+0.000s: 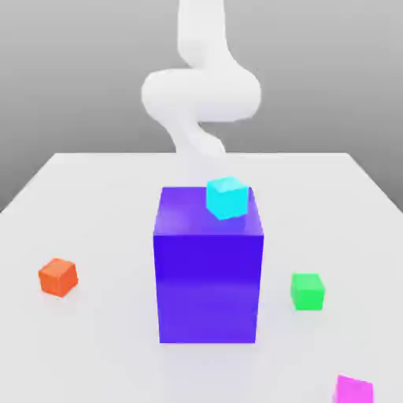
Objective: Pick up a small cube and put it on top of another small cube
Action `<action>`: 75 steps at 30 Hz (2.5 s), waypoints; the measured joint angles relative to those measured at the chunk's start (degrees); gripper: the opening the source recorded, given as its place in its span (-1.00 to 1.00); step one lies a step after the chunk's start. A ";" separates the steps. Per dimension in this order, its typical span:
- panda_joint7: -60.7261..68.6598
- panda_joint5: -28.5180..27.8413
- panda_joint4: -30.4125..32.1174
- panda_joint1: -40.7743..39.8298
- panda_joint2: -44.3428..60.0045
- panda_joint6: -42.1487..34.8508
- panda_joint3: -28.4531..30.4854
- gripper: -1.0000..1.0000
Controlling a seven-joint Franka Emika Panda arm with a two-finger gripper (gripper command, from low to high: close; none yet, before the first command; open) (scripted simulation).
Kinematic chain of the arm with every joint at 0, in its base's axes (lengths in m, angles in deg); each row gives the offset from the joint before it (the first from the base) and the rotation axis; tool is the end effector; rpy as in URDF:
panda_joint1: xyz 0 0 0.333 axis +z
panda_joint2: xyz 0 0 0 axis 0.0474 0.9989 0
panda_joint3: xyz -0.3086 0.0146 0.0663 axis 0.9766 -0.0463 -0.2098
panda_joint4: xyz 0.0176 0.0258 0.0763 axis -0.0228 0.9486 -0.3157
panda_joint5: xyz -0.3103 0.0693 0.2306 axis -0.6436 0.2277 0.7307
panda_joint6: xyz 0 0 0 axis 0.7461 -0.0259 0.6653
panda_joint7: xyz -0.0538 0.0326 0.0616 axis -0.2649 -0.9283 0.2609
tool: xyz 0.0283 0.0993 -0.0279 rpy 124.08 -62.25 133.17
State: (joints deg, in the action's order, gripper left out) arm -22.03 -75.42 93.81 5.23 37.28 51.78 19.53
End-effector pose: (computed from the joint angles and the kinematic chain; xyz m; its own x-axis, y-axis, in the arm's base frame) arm 0.3790 0.0104 0.6842 0.5716 -0.6543 0.4952 -0.4688 -0.7557 -0.4574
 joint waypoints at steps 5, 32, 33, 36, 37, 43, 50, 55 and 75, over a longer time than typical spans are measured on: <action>8.30 0.73 -0.82 4.46 10.74 2.78 0.95 0.00; 44.27 -2.77 -5.52 16.73 66.75 19.08 -3.64 0.00; 44.25 -3.03 -5.96 16.89 68.83 20.58 -3.51 0.00; 44.13 -3.35 -6.72 17.14 72.33 23.21 -3.23 -1.00; 44.13 -3.34 -6.72 17.14 72.33 23.20 -3.23 -1.00; 44.25 -3.24 -6.41 17.07 70.99 22.06 -3.35 -1.00; 41.05 1.26 2.11 17.64 57.82 17.40 -5.84 -1.00; 34.76 5.60 12.41 19.63 48.24 18.22 -8.22 -1.00; 8.23 -2.55 34.79 21.50 42.64 34.98 -12.53 1.00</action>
State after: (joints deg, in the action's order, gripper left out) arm -13.80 -77.97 128.60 26.73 79.92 86.76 7.00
